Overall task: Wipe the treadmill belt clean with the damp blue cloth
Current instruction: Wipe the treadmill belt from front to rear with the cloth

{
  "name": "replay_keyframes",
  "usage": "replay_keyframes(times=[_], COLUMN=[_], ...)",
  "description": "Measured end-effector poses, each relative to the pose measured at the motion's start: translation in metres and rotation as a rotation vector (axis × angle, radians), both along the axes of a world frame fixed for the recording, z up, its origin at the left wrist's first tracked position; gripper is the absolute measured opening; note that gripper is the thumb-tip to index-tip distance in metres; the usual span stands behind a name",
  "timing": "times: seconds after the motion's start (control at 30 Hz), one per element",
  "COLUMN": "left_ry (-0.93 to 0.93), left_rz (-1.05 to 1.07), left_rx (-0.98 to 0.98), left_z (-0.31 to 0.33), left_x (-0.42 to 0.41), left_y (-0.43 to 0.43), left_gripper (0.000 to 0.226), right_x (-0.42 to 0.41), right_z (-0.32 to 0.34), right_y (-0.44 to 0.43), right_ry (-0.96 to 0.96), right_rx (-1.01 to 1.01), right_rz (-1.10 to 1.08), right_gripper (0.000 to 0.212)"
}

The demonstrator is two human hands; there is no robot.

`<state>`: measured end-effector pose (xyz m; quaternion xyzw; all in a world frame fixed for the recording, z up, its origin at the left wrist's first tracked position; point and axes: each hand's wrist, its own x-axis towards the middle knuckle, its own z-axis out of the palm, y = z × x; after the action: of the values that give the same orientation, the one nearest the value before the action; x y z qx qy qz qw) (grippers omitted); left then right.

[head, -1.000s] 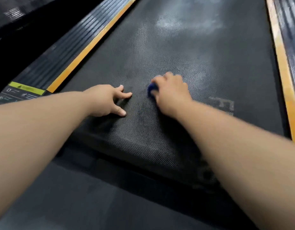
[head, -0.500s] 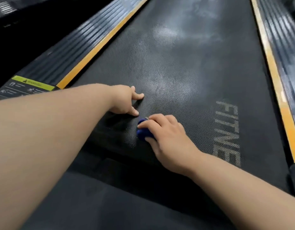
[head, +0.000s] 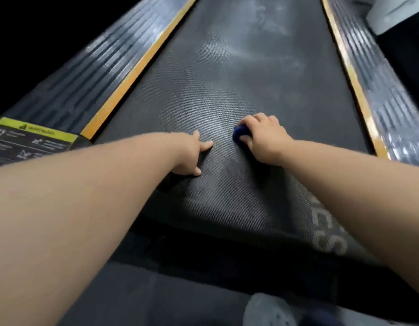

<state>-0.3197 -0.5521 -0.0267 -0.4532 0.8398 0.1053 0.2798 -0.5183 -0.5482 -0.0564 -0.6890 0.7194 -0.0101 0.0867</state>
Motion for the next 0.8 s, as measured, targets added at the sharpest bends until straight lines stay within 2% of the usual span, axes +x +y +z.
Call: replay_keyframes(times=[0.07, 0.13, 0.23, 0.33, 0.4, 0.47, 0.53, 0.6, 0.7, 0.8], left_ry=[0.074, 0.175, 0.367, 0.572, 0.733, 0.886, 0.941, 0.876, 0.884, 0.965], left_rz=[0.018, 0.072, 0.166, 0.23, 0.264, 0.2, 0.139, 0.09, 0.033, -0.156], left_rx=[0.006, -0.006, -0.015, 0.057, 0.077, 0.066, -0.03, -0.134, -0.266, -0.294], left_z=[-0.002, -0.005, -0.006, 0.0, 0.005, 0.001, -0.013, -0.028, -0.042, -0.048], left_x=[0.003, 0.013, 0.034, 0.043, 0.034, 0.015, -0.007, -0.031, -0.04, 0.002], left_y=[-0.004, -0.007, 0.002, 0.027, 0.051, 0.071, 0.075, 0.065, 0.068, 0.093], left_gripper=[0.082, 0.087, 0.093, 0.086, 0.081, 0.07, 0.064, 0.063, 0.043, 0.04], right_x=[0.006, 0.018, 0.034, 0.047, 0.038, 0.013, -0.015, -0.029, -0.027, -0.02], right_z=[-0.009, -0.01, -0.004, 0.005, 0.015, 0.019, 0.012, -0.007, -0.026, -0.029], right_y=[-0.012, -0.003, 0.049, 0.096, 0.095, 0.084, 0.077, 0.075, 0.071, 0.069], right_ry=[-0.089, -0.13, -0.167, -0.362, -0.631, -0.793, -0.712, -0.554, -0.382, -0.274], right_rx=[-0.095, -0.147, -0.116, -0.043, -0.075, -0.254, -0.422, -0.408, -0.369, -0.358], right_rz=[-0.068, -0.042, 0.213, 0.373, 0.313, 0.075, -0.136, -0.232, -0.169, -0.092], right_gripper=[0.034, 0.035, 0.033, 0.04, 0.037, 0.04, 0.037, 0.034, 0.032, 0.03])
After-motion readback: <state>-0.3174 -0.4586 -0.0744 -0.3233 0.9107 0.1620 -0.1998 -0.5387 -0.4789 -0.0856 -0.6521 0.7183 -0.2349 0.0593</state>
